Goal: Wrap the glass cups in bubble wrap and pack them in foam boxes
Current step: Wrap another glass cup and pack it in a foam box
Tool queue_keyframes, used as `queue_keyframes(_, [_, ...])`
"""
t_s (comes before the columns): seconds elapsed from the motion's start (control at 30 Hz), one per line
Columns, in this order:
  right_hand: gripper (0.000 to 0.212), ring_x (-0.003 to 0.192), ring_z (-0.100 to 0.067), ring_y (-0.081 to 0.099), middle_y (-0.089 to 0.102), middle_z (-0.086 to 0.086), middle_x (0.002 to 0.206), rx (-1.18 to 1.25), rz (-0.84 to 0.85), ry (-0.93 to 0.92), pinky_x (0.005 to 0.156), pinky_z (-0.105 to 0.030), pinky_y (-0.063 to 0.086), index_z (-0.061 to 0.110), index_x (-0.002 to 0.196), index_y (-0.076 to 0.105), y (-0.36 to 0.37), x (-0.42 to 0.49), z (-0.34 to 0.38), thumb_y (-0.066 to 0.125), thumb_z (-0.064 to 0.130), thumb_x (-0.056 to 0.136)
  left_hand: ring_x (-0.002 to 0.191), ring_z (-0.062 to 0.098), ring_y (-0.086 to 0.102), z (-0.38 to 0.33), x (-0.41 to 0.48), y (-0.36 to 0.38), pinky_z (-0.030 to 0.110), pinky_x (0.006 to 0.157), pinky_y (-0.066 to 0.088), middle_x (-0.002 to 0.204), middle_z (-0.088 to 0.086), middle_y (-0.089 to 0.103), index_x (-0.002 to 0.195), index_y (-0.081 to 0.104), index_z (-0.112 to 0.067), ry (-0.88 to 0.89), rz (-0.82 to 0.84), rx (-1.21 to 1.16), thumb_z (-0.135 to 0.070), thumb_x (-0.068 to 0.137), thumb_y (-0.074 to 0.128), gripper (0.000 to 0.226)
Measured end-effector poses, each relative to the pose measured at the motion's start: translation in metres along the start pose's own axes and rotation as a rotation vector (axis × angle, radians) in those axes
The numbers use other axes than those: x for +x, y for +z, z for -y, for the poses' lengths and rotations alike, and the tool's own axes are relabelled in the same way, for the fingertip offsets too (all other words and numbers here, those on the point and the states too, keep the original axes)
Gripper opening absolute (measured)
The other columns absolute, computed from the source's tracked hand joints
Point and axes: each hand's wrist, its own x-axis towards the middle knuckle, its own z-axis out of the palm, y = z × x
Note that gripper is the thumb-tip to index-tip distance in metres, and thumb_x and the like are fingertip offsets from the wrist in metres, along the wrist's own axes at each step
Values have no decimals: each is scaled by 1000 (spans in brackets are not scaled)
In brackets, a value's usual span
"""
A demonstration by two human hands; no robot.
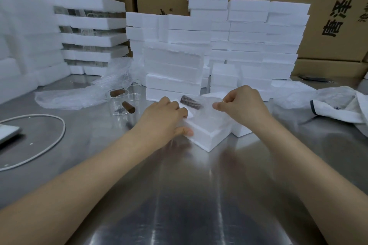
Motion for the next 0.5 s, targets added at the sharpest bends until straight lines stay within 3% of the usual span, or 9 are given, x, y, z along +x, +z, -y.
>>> queue_keyframes(0.1, [40,73,-22,48,51,-2,60,-68,13,-29,60,-28,34,11,56,47,-3,0,-1,72,27,81,102,17,48,-4,1,-5,29,69,33,105,-5,60,120,55,-22,-82,-64,-86,-68,77,59,63])
queue_keyframes(0.2, [30,68,-27,50,51,-13,64,-165,7,-94,56,-28,36,3,62,51,-2,-2,0,69,18,82,76,14,37,-13,-3,-9,27,54,25,72,-10,43,101,60,-22,-88,-136,-16,-73,74,58,57])
queue_keyframes(0.3, [37,60,-26,40,37,-7,57,-315,3,-111,47,-27,27,6,56,38,5,-3,1,63,9,82,75,16,43,-21,-4,-11,28,52,21,76,-5,48,97,64,-26,-63,-182,43,-73,75,55,53])
queue_keyframes(0.4, [39,56,-24,36,32,-6,56,-303,18,-63,46,-28,23,11,55,32,10,1,-3,62,8,81,84,19,55,-23,-4,-10,28,53,19,83,-1,53,100,63,-27,-41,-185,35,-71,78,54,50])
queue_keyframes(0.5, [36,56,-24,32,31,-7,54,-180,31,-10,51,-26,26,8,55,33,15,6,-8,62,8,78,74,17,42,-21,-2,-7,28,59,25,76,-4,41,95,62,-25,-47,-200,10,-70,77,55,49])
